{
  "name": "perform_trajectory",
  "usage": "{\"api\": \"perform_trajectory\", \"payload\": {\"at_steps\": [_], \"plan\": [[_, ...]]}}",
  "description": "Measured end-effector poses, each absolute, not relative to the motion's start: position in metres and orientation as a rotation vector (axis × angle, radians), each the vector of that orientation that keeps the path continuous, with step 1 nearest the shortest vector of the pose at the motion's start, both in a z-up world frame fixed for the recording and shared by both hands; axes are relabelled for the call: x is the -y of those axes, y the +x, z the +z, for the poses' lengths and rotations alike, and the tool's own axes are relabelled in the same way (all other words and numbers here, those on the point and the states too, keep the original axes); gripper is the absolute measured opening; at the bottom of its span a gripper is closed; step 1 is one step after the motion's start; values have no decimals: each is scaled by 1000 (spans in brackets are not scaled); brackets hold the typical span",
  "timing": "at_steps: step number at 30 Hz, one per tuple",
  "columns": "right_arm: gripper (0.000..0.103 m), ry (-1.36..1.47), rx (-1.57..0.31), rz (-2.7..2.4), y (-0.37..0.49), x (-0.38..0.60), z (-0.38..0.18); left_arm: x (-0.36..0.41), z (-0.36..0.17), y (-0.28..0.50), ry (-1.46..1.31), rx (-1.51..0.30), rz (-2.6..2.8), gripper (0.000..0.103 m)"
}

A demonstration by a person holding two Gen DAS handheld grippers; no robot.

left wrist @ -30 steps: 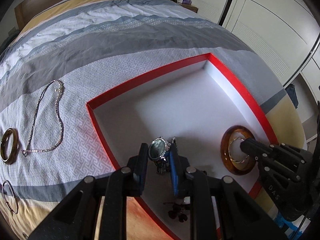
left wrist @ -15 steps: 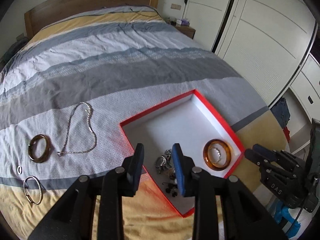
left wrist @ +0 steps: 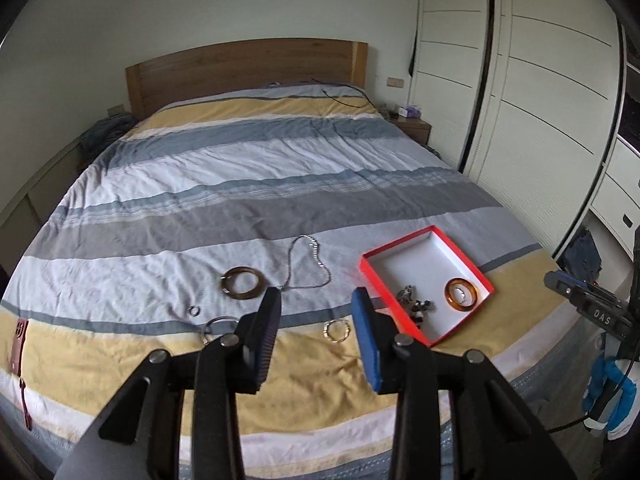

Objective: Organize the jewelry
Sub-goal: 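Withdraw both tools from the box back toward the remaining jewelry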

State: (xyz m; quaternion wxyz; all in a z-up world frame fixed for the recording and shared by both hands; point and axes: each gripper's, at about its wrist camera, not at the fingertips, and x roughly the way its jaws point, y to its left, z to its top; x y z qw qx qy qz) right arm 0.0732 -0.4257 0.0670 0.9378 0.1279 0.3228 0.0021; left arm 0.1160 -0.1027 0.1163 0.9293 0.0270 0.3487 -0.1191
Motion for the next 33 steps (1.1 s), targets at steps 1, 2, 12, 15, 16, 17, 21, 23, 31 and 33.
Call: {"api": "perform_trajectory", "payload": {"at_steps": [1, 2, 12, 15, 16, 17, 21, 23, 31, 33], "plan": [[39, 268, -650, 14, 67, 421, 70, 88, 120, 107, 41, -707, -220, 36], [39, 272, -645, 21, 63, 418, 72, 74, 124, 98, 29, -699, -202, 36], [39, 256, -564, 91, 15, 371, 107, -43, 152, 10, -93, -608, -18, 36], [39, 232, -541, 112, 1, 356, 119, -62, 154, -13, -117, -585, 12, 36], [39, 224, -533, 117, -3, 352, 122, -68, 153, -21, -126, -574, 20, 36], [40, 212, -523, 125, -8, 346, 126, -71, 153, -26, -132, -568, 25, 36], [44, 181, -496, 147, -23, 329, 138, -85, 148, -45, -161, -555, 42, 41], [45, 174, -488, 155, -29, 325, 141, -90, 144, -53, -171, -549, 52, 43], [50, 144, -492, 197, -35, 305, 139, -107, 117, -58, -205, -599, 78, 43], [51, 144, -504, 203, -31, 301, 136, -107, 110, -54, -198, -617, 85, 43]]}}
